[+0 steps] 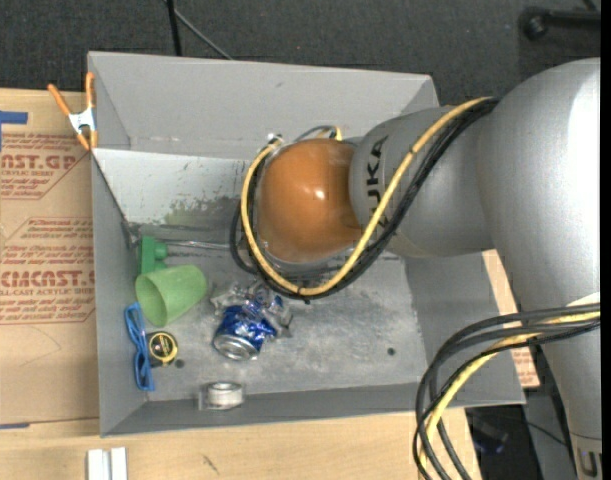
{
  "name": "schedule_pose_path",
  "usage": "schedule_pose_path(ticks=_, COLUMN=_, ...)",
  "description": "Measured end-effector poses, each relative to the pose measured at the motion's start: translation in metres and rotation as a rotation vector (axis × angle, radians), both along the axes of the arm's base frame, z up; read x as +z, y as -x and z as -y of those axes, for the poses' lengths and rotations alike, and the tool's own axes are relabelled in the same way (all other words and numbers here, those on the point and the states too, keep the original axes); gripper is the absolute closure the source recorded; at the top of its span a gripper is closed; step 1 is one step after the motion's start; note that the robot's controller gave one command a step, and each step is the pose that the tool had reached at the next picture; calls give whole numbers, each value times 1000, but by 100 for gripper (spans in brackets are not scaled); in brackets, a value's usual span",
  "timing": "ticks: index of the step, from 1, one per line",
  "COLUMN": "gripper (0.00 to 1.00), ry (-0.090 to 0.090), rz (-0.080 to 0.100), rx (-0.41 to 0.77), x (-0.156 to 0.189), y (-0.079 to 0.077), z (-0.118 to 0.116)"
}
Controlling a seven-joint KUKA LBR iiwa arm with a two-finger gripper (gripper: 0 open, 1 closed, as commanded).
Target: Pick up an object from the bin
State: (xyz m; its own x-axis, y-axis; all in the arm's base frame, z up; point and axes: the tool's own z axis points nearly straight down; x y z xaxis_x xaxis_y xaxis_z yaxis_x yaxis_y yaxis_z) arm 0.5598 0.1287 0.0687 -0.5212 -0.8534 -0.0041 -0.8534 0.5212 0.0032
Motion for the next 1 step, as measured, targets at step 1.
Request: schedule_pose_path(ticks=1, gripper=100, ry=3, rz=7, rx=-1, x=57, y=-2, z=-1)
